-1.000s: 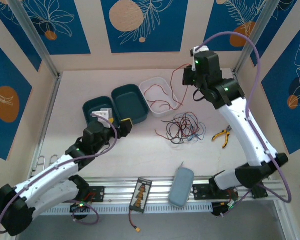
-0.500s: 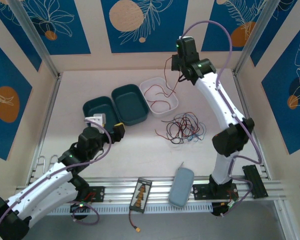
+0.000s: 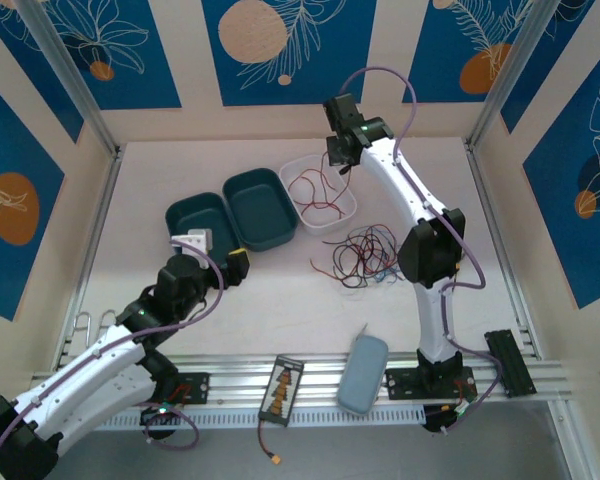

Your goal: Untangle the cables

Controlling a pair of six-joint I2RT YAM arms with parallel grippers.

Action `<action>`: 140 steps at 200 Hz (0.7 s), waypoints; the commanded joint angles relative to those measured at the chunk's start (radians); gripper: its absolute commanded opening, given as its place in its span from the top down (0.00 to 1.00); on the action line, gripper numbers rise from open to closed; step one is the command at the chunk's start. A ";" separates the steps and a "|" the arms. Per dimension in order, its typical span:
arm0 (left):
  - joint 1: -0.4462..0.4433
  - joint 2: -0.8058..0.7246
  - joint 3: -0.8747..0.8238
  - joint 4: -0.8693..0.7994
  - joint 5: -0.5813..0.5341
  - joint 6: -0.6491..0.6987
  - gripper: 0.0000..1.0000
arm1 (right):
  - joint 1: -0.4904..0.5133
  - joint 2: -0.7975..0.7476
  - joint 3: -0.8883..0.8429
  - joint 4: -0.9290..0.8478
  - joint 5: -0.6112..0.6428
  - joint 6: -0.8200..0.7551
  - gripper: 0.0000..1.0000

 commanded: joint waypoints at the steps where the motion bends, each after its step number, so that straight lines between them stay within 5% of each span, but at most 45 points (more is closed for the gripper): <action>1: 0.007 -0.009 -0.012 -0.004 0.000 0.019 0.00 | 0.015 0.036 0.046 -0.076 -0.037 -0.025 1.00; 140: 0.007 0.001 -0.008 0.001 0.032 0.006 0.00 | 0.066 0.238 0.076 -0.112 -0.030 -0.100 1.00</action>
